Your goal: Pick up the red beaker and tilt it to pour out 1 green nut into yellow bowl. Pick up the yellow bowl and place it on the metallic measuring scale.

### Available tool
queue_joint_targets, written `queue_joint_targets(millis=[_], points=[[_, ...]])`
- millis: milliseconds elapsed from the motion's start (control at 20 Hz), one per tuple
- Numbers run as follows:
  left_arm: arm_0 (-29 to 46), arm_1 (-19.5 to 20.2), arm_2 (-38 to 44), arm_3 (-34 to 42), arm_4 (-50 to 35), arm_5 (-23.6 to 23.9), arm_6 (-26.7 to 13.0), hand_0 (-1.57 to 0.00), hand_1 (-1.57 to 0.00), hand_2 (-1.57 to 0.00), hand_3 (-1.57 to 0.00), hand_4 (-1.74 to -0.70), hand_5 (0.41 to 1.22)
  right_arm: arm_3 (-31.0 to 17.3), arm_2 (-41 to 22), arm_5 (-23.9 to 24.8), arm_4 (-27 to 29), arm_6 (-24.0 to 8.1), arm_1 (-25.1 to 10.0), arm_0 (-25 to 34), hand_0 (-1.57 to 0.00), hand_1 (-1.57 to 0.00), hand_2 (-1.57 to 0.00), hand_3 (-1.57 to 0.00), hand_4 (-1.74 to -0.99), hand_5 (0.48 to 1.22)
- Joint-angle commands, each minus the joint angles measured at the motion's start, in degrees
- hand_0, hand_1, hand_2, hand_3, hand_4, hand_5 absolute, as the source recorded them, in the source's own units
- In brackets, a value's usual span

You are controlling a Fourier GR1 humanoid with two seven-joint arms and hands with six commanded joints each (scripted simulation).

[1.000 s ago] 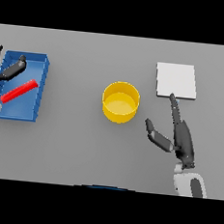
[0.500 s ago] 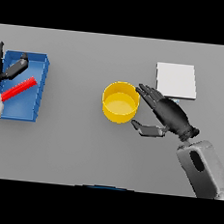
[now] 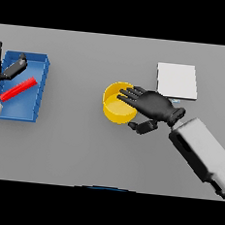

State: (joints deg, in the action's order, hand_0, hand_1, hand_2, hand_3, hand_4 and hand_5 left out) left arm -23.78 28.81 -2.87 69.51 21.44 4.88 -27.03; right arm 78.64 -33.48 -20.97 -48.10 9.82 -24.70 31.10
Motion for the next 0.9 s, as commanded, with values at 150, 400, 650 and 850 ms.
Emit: queue_joint_targets(millis=[150,400,650,850], points=[[0.82,0.18,0.09,0.38,0.54,0.93,-0.26,0.00,0.00,0.00,0.00,-0.74,0.698,-4.95,-2.90,-2.44,-1.01,1.43,2.09,3.09,0.00,0.00,0.00,0.00,-1.225,0.722],[1.17,0.88,0.40,0.42,0.04,0.22,0.69,0.00,0.00,0.00,0.00,-0.74,0.699,-9.95,-5.40,-4.53,-2.56,0.29,4.94,7.42,0.00,0.00,0.00,0.00,-1.255,0.733],[1.99,1.09,0.43,1.42,-0.25,-0.18,0.56,0.00,0.00,0.00,0.00,-0.74,0.699,-13.36,-6.75,-5.88,-3.30,0.89,5.79,9.56,0.00,0.00,0.00,0.00,-1.263,0.739],[1.48,1.15,0.69,0.66,-0.25,-0.05,0.14,0.00,0.00,0.00,0.00,-0.74,0.697,-16.45,-7.00,-7.41,-3.14,0.34,6.98,11.08,0.00,0.00,0.00,-0.03,-1.282,0.749]])
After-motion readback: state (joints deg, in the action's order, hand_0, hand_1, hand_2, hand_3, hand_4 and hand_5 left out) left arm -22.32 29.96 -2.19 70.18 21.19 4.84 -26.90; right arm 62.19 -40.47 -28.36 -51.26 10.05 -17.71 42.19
